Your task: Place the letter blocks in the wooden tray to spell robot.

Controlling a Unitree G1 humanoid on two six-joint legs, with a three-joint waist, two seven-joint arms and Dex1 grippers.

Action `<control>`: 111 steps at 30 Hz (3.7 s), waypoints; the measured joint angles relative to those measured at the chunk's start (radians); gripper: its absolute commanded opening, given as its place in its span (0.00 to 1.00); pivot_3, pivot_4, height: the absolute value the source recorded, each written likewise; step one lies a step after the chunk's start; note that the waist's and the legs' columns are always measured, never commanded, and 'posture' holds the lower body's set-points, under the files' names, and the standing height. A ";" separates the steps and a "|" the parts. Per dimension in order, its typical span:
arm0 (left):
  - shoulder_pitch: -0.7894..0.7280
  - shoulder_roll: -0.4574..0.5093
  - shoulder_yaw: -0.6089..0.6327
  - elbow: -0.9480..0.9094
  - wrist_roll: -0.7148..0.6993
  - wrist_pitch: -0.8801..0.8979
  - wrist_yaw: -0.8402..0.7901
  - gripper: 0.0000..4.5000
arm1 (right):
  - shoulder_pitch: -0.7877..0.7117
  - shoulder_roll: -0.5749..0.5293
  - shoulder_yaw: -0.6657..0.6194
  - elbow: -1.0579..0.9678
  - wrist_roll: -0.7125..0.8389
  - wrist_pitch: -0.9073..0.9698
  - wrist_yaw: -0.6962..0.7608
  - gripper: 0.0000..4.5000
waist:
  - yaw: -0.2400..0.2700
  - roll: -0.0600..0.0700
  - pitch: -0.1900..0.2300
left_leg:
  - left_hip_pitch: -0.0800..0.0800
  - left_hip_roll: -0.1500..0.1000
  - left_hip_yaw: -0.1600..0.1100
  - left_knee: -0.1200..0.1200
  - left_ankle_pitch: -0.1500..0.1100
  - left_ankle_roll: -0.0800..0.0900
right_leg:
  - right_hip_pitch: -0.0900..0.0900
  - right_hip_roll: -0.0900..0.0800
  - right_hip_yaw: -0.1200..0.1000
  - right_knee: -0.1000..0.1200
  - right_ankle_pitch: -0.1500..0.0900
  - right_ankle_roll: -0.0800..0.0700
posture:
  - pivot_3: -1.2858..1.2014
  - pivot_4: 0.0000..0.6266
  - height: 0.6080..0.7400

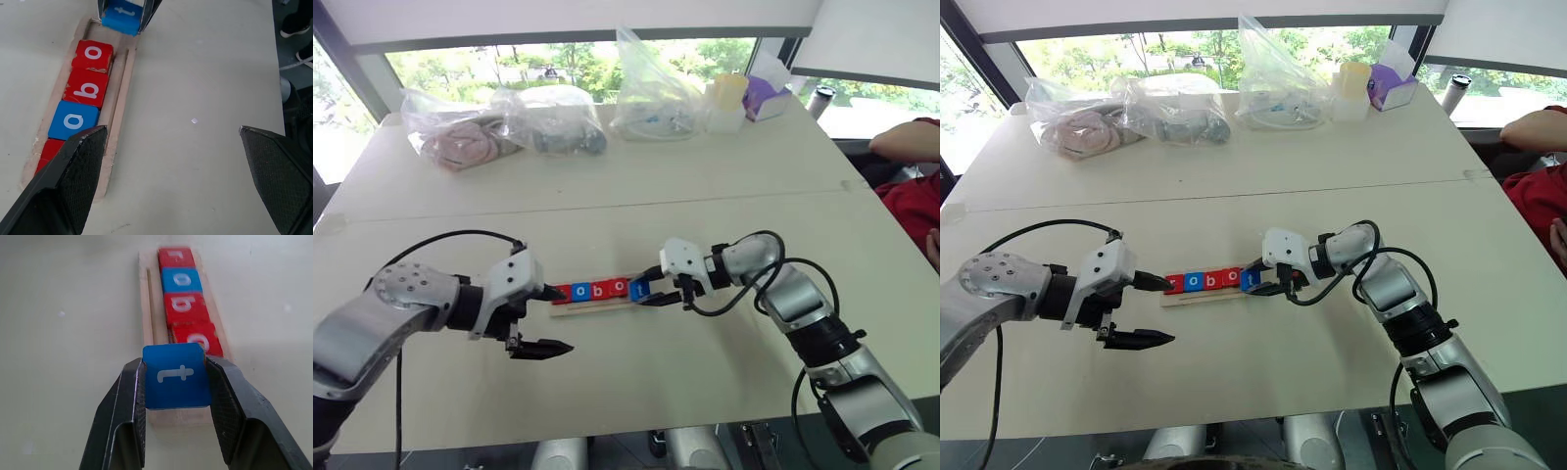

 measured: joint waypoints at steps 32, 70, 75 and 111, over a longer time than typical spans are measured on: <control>0.002 -0.066 -0.002 -0.011 -0.001 0.007 0.075 1.00 | -0.093 0.140 -0.010 0.159 -0.018 -0.003 -0.047 0.99 | -0.006 0.000 0.000 | 0.000 0.001 -0.002 0.000 0.000 0.000 | 0.000 0.002 -0.001 0.002 0.001 0.001 | 0.52 0.24 1.00; -0.019 -0.058 0.000 0.021 -0.002 0.025 0.093 1.00 | -0.124 0.139 -0.112 0.293 -0.072 -0.160 -0.265 0.99 | -0.006 0.000 0.000 | 0.000 0.001 -0.002 0.000 0.000 0.000 | 0.000 0.001 -0.001 0.002 0.001 0.001 | 0.52 0.24 1.00; -0.028 -0.061 0.000 0.022 -0.002 0.025 0.094 1.00 | -0.113 0.125 -0.089 0.334 -0.105 -0.221 -0.242 0.99 | -0.006 0.000 0.000 | 0.000 0.001 -0.002 0.000 0.000 0.000 | 0.000 0.001 -0.001 0.001 0.001 0.001 | 0.52 0.24 1.00; 0.085 -0.069 0.054 0.092 0.029 -0.040 0.077 1.00 | 0.015 0.068 -0.200 0.019 -0.016 0.033 -0.296 0.99 | -0.004 0.000 0.000 | -0.001 0.001 -0.003 -0.001 0.000 0.000 | -0.001 0.001 -0.001 0.001 0.001 0.001 | 0.52 0.24 1.00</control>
